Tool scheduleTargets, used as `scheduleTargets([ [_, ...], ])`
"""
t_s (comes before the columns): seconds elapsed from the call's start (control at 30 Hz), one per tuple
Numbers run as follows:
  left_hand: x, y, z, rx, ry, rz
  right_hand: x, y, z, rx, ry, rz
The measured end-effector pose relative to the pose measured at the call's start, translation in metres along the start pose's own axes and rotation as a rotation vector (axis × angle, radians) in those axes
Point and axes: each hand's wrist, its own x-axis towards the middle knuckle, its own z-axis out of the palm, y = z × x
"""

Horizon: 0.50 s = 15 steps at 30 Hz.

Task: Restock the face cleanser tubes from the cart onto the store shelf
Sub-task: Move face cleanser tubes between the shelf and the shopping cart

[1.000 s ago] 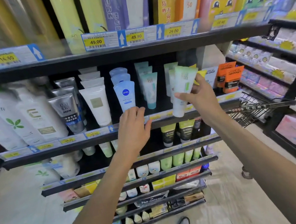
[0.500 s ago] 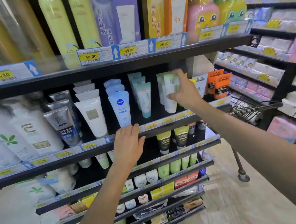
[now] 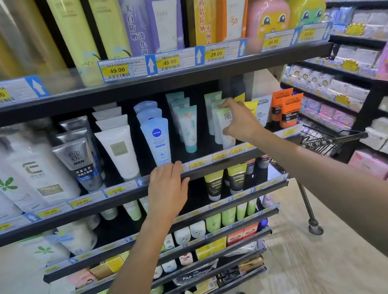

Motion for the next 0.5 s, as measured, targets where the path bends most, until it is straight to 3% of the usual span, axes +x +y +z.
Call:
scheduleTargets([
  [0.5, 0.0007, 0.0004, -0.0014, -0.016, -0.051, -0.017, 0.0027, -0.0013, 0.0042, -0.022, 0.075, -0.001],
])
